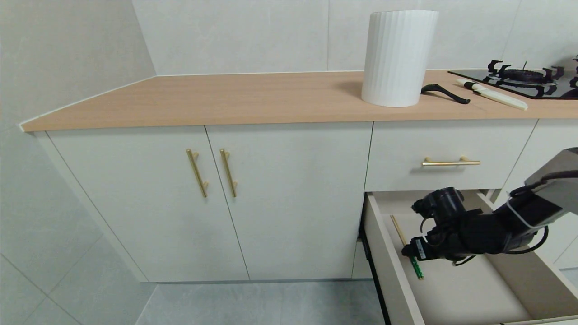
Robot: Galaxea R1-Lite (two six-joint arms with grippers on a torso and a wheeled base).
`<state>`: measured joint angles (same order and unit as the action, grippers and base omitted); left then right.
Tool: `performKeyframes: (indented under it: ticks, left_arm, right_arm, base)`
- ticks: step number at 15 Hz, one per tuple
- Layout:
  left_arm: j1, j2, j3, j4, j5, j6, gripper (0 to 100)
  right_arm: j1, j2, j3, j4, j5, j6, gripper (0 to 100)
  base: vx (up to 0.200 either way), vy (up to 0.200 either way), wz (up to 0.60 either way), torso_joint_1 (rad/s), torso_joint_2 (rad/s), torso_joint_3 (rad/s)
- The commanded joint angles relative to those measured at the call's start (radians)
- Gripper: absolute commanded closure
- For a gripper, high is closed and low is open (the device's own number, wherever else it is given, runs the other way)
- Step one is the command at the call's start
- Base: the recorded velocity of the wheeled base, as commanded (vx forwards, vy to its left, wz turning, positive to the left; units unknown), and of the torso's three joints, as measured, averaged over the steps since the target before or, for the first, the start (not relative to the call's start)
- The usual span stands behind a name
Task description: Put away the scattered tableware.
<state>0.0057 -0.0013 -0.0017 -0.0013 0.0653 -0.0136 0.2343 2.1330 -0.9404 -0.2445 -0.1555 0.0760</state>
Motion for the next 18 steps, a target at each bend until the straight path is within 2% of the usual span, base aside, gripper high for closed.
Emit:
performKeyframes:
  ticks: [1, 4, 7, 11, 18]
  left_arm:
    - [0.000, 0.001, 0.000, 0.000, -0.001, -0.002, 0]
    - [0.000, 0.001, 0.000, 0.000, 0.001, 0.000, 0]
    - [0.000, 0.001, 0.000, 0.000, 0.001, -0.002, 0]
    - [0.000, 0.001, 0.000, 0.000, 0.001, 0.000, 0]
    - [0.000, 0.001, 0.000, 0.000, 0.001, 0.000, 0]
  right_arm:
    - [-0.032, -0.157, 0.019, 0.001, 0.008, -0.002, 0]
    - [-0.055, -0.286, 0.035, 0.001, 0.036, -0.004, 0]
    - [-0.055, -0.380, 0.083, -0.001, 0.042, -0.076, 0]
    - [-0.055, -0.433, 0.097, -0.001, 0.042, -0.082, 0]
    - [-0.053, -0.449, 0.097, -0.001, 0.042, -0.082, 0]
  base:
    - [0.000, 0.000, 0.00, 0.000, 0.00, 0.000]
    - [0.000, 0.000, 0.00, 0.000, 0.00, 0.000]
    - [0.000, 0.000, 0.00, 0.002, -0.03, -0.019]
    - [0.000, 0.000, 0.00, 0.028, -0.24, -0.301]
    - [0.000, 0.000, 0.00, 0.101, -0.50, -0.341]
